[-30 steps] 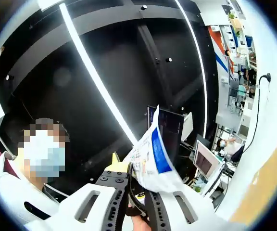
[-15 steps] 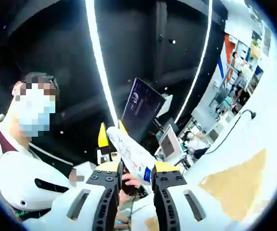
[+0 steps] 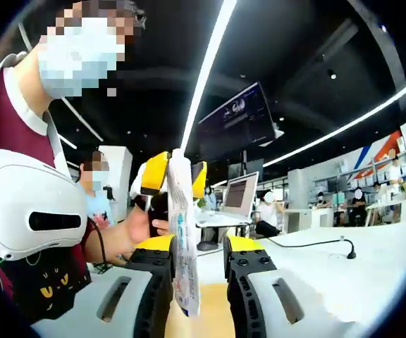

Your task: Pick up the toothpaste unscrew the cap squeeze it onto the small board screw the cap back on and return it to the table

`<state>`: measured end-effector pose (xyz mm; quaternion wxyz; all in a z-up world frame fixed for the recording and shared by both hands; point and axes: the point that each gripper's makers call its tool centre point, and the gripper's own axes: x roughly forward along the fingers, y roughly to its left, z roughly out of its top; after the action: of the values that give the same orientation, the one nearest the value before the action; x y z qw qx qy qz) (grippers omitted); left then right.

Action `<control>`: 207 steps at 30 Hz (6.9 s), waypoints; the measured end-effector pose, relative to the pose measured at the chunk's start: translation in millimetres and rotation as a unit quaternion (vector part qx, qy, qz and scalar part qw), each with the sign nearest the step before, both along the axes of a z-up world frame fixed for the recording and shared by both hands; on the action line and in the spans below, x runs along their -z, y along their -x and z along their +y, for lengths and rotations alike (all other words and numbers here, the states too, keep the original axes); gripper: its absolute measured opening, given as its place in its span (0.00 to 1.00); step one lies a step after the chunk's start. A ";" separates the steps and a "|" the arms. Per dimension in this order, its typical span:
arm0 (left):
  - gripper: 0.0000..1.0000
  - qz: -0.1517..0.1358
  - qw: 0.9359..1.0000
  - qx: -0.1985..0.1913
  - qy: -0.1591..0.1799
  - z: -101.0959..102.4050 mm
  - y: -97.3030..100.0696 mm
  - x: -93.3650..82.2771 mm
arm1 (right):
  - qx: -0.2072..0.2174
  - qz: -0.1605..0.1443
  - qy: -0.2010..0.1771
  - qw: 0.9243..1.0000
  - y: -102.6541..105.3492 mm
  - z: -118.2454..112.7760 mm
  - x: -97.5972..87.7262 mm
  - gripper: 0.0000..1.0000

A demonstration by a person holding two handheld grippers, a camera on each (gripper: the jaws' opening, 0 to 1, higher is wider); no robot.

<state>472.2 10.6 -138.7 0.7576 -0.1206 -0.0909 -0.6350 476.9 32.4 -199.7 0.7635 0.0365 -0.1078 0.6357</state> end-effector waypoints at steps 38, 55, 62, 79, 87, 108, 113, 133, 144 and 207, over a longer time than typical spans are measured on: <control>0.13 0.022 0.999 0.032 -0.030 -17.6 -1.5 22.6 | -0.101 0.073 -0.085 0.989 12.6 -9.9 2.3 0.03; 0.10 0.003 0.997 -0.030 -0.072 3.5 -19.1 46.9 | 0.096 0.105 -0.052 0.989 -21.4 -79.7 27.2 0.11; 0.10 -0.003 0.994 -0.060 -0.093 3.8 -23.4 59.2 | 0.235 0.103 -0.066 0.964 -45.3 -148.6 27.1 0.07; 0.10 -0.015 0.989 -0.117 -0.088 22.7 -29.9 57.3 | 0.322 0.073 0.131 0.935 -69.6 -133.5 95.0 0.05; 0.10 -0.016 0.988 -0.127 -0.092 28.5 -29.5 58.3 | 0.313 0.095 0.152 0.933 -73.1 -125.6 111.9 0.08; 0.10 0.000 0.987 -0.133 -0.088 37.7 -31.3 63.7 | 0.306 0.125 0.209 0.920 -82.6 -106.5 144.2 0.10; 0.10 0.000 0.987 -0.134 -0.088 39.2 -31.2 63.6 | 0.309 0.132 0.214 0.917 -83.1 -106.5 147.6 0.10; 0.10 0.002 0.988 -0.131 -0.085 37.1 -27.4 64.2 | 0.306 0.139 0.224 0.915 -83.7 -104.3 152.7 0.10; 0.10 0.006 0.988 -0.129 -0.086 32.5 -25.7 64.0 | 0.309 0.133 0.219 0.916 -80.5 -109.3 147.3 0.10; 0.10 -0.005 0.982 -0.158 -0.107 34.8 -22.1 62.6 | -0.003 0.070 0.076 0.995 0.4 10.1 -53.8 0.09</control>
<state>494.3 45.4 -201.2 0.8565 -0.0204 -0.0441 -0.5139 476.5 42.5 -145.9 0.7677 0.0231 -0.0050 0.6404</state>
